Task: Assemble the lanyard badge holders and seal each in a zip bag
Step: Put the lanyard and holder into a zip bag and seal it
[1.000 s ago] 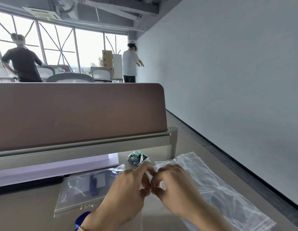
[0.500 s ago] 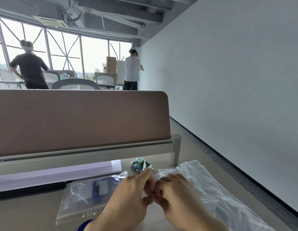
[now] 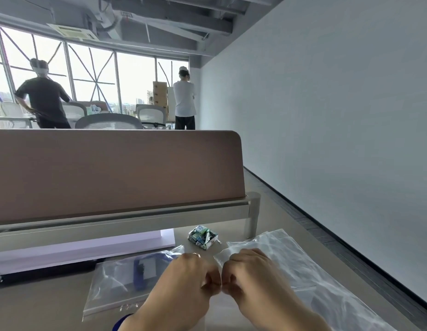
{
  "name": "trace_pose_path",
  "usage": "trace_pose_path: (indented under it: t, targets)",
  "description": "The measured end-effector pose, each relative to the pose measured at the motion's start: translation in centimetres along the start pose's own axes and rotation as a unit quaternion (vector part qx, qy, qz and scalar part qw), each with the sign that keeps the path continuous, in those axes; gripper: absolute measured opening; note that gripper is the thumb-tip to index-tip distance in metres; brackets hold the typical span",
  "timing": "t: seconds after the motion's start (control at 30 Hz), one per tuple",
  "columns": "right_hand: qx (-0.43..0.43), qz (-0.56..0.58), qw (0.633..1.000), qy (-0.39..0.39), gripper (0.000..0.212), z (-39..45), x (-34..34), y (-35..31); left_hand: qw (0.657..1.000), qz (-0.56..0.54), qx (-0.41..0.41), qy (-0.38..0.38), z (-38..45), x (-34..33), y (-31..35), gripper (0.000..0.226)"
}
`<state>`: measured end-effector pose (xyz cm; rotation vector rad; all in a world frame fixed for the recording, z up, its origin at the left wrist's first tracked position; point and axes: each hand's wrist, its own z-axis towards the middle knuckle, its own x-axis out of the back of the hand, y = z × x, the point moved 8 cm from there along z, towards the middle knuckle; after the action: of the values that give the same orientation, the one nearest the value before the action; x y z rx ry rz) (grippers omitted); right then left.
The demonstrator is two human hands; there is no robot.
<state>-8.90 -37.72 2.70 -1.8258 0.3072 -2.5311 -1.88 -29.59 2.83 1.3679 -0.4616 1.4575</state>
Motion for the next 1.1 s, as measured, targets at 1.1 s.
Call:
trace_pose_path:
  t: [1.1]
  targets:
    - [-0.035,0.021,0.999,0.030,0.010,-1.3,1.7,1.2,0.996,0.000,-0.068,0.058,0.0,-0.2,0.0,0.015]
